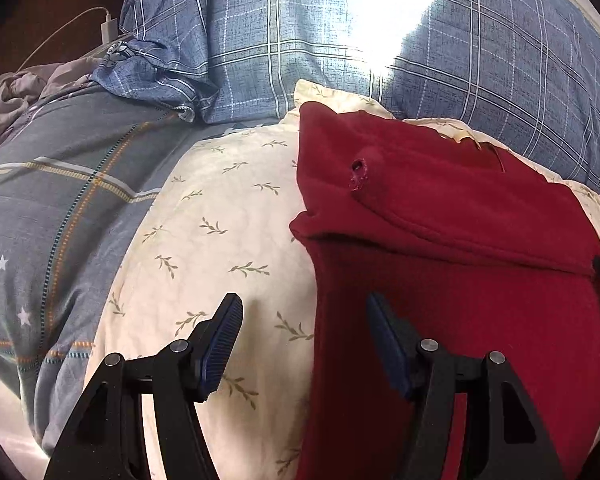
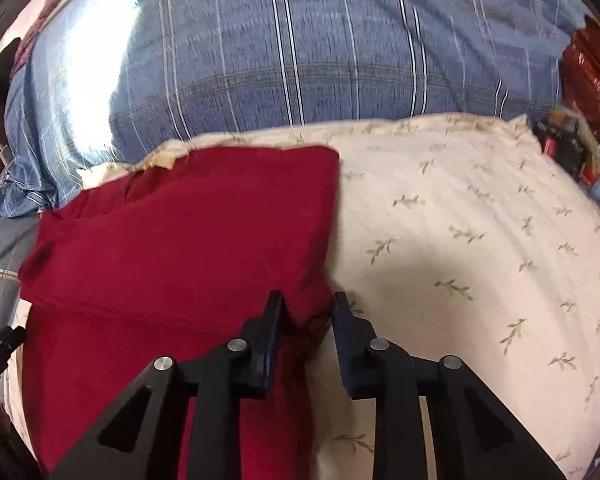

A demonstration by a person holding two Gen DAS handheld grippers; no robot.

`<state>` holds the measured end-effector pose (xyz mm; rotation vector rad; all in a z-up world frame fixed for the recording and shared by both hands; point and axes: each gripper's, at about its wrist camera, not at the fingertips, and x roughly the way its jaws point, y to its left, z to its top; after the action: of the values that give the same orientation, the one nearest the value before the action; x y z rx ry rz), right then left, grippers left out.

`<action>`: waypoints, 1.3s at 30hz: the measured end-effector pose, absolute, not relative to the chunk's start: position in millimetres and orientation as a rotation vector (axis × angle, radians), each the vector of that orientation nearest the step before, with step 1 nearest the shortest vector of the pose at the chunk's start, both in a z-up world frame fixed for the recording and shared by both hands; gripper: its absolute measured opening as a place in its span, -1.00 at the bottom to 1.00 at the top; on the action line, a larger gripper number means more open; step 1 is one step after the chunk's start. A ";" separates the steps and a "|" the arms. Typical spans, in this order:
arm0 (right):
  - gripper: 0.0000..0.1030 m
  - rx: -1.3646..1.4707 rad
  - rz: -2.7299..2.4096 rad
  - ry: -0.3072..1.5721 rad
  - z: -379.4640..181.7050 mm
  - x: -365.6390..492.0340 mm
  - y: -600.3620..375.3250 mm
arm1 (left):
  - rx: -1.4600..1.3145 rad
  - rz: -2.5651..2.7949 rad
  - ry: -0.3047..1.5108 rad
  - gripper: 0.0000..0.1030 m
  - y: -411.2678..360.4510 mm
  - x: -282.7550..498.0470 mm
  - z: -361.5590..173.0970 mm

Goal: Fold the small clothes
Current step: 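Open both tools and release the narrowed sweater, then grasp the sweater hem with both tools and lift it up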

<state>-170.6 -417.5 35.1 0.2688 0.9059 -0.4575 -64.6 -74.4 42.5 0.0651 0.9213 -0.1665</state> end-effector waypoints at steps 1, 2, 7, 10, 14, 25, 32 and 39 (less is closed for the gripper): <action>-0.55 0.263 -0.459 0.907 35.2 -169.3 -417.5 | 0.072 -0.165 0.920 0.23 -74.0 -66.6 42.7; -0.55 0.272 -0.464 0.927 30.7 -166.5 -419.9 | 0.075 -0.163 0.921 0.23 -73.7 -68.4 42.9; -0.40 0.334 -0.463 0.921 27.4 -170.5 -426.6 | 0.068 -0.169 0.926 0.23 -68.6 -79.1 45.4; -0.36 0.372 -0.442 0.912 36.7 -182.1 -423.1 | 0.077 -0.172 0.922 0.23 -66.5 -86.2 47.9; -0.08 0.323 -0.378 0.926 47.0 -202.4 -401.1 | 0.063 -0.191 0.926 0.23 -65.8 -94.6 51.0; 0.05 0.363 -0.173 1.040 34.2 -274.6 -362.8 | 0.071 -0.297 1.010 0.29 -45.6 -137.4 45.2; 0.07 0.413 -0.066 1.111 15.3 -313.9 -344.5 | 0.051 -0.325 1.087 0.29 -27.7 -165.1 34.4; 0.08 0.506 0.039 1.157 3.5 -343.7 -336.0 | 0.041 -0.353 1.145 0.30 -15.7 -195.3 28.8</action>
<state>-343.7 -336.0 3.5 0.5057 1.1570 0.0386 -195.3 -15.7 28.8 0.0408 1.1445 -0.3530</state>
